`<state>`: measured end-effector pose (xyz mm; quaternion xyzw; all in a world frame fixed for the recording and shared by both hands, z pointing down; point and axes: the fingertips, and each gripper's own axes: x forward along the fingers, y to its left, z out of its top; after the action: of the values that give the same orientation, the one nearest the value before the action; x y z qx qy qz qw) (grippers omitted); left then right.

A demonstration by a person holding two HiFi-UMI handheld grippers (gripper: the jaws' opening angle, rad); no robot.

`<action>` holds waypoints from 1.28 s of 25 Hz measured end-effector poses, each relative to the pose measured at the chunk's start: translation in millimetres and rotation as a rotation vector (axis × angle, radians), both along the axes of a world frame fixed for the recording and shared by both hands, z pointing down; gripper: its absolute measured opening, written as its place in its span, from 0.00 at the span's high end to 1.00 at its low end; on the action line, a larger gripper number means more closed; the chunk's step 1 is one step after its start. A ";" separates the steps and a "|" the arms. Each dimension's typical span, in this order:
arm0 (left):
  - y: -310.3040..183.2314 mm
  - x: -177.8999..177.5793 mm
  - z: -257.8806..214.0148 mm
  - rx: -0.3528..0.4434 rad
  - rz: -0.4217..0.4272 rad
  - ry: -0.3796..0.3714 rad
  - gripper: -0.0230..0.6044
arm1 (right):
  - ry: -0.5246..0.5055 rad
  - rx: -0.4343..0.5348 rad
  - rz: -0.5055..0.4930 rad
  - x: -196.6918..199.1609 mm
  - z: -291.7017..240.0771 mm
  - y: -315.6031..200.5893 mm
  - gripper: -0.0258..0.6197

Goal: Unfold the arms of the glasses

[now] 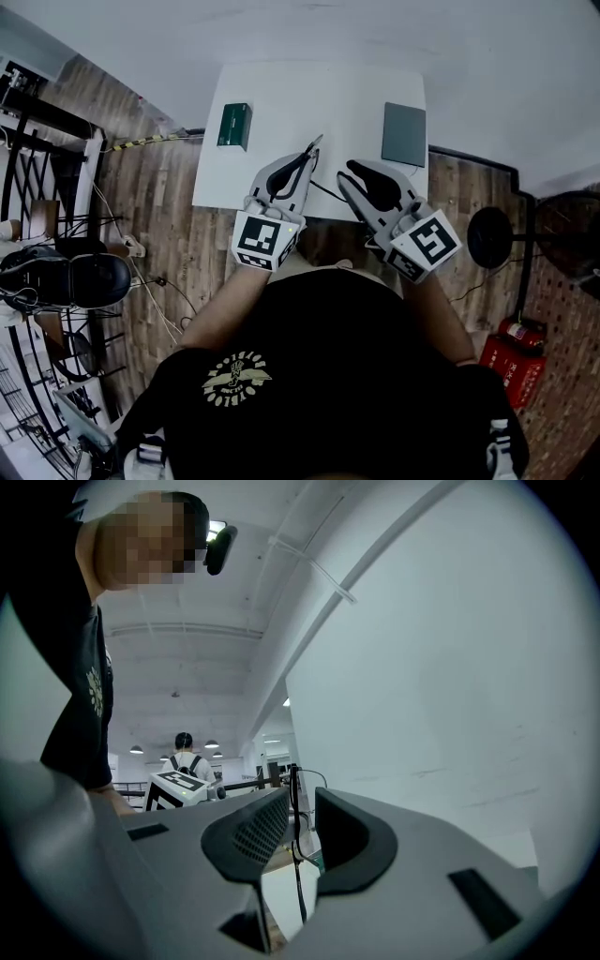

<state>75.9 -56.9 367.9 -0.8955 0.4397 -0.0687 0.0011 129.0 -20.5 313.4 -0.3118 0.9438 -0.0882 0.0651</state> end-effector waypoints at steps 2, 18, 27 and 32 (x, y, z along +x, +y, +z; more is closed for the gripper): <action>0.7 4.2 1.0 0.010 0.002 -0.032 0.93 | -0.008 -0.010 -0.001 -1.7 1.0 -1.6 0.83; -3.6 20.8 28.6 -0.015 0.027 -0.225 0.93 | -0.015 -0.075 -0.040 -12.3 30.8 -25.3 0.93; -11.8 13.6 31.5 0.036 0.050 -0.308 0.93 | 0.024 -0.102 -0.038 -15.6 33.6 -35.2 0.93; -24.3 9.8 36.4 0.056 0.090 -0.404 0.93 | 0.071 -0.114 -0.044 -17.1 44.3 -45.3 0.93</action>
<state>85.6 -81.2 404.3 -0.8818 0.3920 -0.2346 0.1171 111.9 -65.7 357.7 -0.2971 0.9456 -0.1320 0.0117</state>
